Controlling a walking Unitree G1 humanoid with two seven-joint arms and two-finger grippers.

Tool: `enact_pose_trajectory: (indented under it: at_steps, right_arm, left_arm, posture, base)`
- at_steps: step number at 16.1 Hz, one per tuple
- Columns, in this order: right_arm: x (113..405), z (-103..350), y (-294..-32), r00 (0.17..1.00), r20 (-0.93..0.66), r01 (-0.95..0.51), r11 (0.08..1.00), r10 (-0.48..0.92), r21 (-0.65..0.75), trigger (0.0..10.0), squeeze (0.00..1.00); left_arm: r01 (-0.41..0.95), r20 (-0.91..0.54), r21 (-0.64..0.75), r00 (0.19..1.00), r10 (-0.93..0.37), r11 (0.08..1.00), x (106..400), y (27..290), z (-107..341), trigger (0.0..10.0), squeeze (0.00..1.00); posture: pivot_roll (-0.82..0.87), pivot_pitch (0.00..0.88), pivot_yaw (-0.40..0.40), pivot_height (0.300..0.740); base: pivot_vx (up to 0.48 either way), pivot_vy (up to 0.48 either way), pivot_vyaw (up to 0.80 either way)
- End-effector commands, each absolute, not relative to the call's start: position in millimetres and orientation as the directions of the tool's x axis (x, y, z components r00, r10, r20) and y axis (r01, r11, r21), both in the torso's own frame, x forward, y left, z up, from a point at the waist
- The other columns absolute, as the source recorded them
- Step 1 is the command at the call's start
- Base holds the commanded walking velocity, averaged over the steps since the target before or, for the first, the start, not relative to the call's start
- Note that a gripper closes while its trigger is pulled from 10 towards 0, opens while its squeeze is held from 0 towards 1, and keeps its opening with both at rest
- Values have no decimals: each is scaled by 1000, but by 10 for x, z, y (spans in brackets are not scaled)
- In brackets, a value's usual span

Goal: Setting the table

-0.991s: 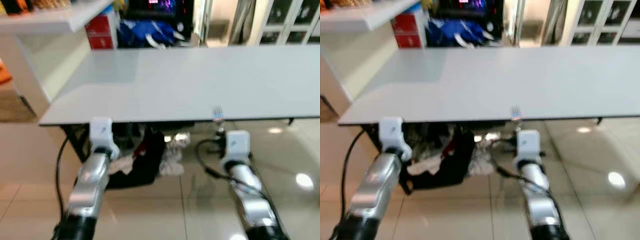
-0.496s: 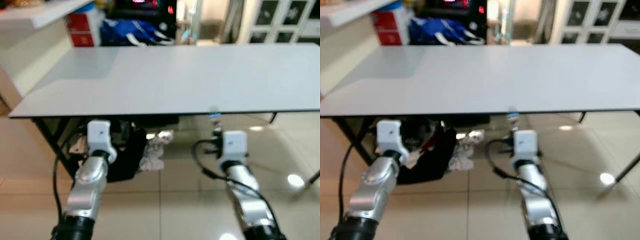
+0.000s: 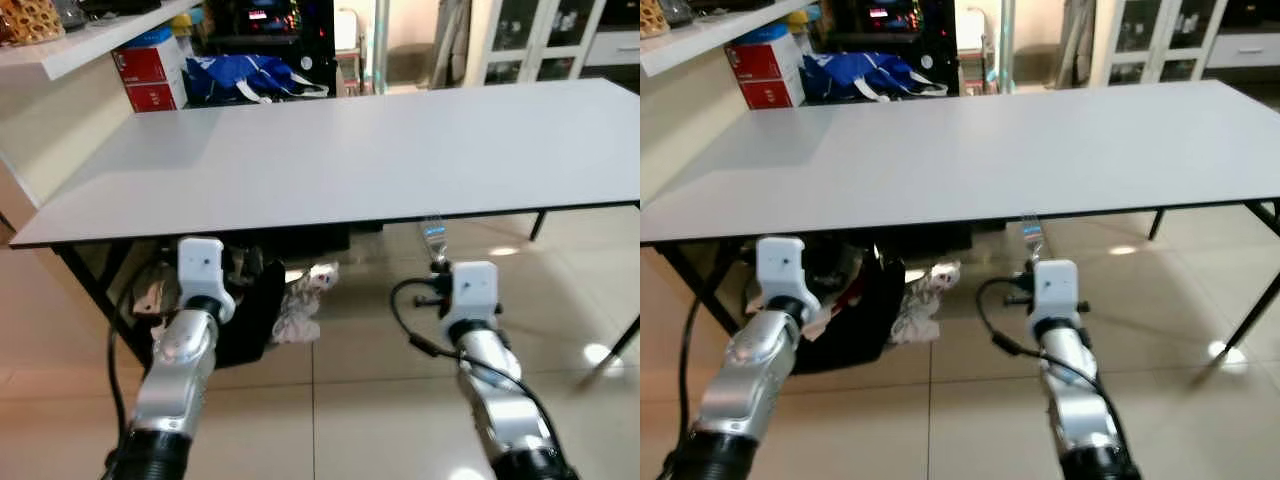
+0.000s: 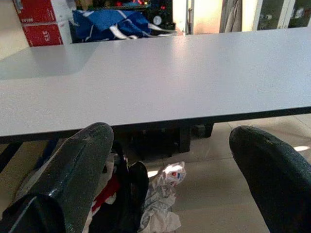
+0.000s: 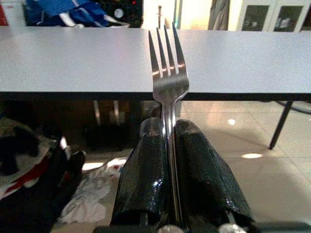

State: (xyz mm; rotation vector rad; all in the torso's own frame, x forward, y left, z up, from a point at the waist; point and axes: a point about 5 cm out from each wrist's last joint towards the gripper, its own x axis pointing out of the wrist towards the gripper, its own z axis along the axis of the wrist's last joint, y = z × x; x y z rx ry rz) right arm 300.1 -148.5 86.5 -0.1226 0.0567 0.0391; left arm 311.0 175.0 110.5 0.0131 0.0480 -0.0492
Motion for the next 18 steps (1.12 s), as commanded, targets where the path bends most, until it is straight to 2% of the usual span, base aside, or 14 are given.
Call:
enact_pose_trajectory:
  at_steps: [1, 18]
  right_arm:
    - [3038, 916, -1449, 998, -36, -60, 990, 56, -125, 0, 0]
    - [3073, 907, -1419, 997, -30, -68, 990, 65, -126, 0, 0]
  left_arm:
    - [46, -41, 22, 998, -45, 999, 3132, 1754, 1147, 10000, 0]
    - [48, -33, 36, 998, -47, 998, 3167, 1747, 1173, 10000, 0]
  posture:
    - [-122, 0, 75, 740]
    - [-124, 0, 81, 740]
  base:
    - [431, 0, 0]
    - [431, 0, 0]
